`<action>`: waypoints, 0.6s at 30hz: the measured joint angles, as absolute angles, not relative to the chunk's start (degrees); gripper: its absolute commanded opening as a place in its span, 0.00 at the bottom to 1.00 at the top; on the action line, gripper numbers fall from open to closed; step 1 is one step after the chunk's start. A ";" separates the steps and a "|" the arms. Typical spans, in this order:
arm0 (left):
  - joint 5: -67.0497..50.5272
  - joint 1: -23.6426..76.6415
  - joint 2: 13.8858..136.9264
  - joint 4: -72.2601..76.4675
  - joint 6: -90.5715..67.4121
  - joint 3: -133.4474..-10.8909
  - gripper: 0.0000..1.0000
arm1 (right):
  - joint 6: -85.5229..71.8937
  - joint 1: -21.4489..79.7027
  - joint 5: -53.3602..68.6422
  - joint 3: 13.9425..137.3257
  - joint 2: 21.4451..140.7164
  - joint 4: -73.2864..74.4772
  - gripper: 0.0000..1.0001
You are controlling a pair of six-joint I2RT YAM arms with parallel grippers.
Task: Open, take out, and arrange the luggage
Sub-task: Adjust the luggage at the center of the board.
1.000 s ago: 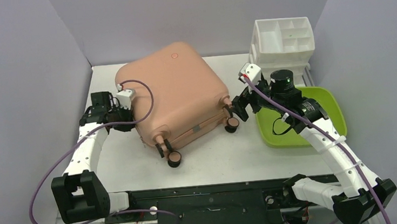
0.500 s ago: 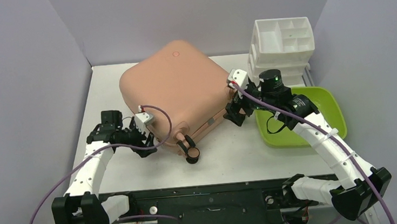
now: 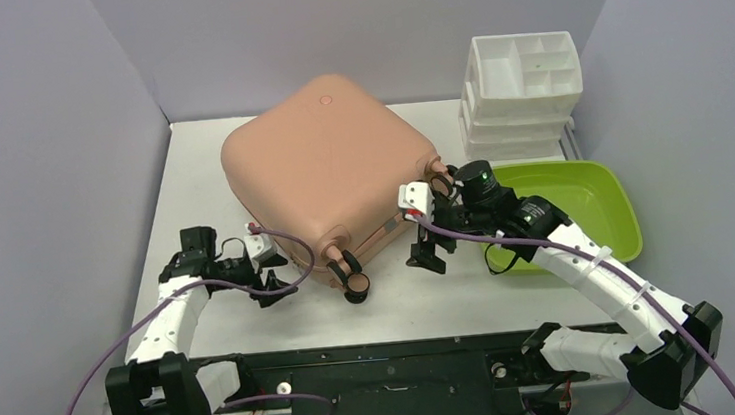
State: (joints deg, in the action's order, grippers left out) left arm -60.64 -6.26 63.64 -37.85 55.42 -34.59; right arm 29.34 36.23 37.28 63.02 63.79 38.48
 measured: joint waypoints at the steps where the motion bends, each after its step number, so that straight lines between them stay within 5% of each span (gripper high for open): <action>1: -62.28 -6.46 63.66 -38.04 57.23 -34.48 0.66 | 29.32 36.45 37.06 62.11 63.79 38.06 0.88; 10: -71.35 -5.80 72.25 -50.26 79.85 -35.55 0.52 | 27.70 34.63 34.37 56.21 62.15 30.20 0.88; 18: -73.65 -6.74 90.56 -76.82 108.64 -45.21 0.47 | 24.29 24.88 34.92 56.23 56.25 25.89 0.88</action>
State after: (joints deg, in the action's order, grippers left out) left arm -73.65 -6.74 90.56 -76.82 108.64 -45.21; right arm 24.29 24.88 34.92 56.23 56.25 25.89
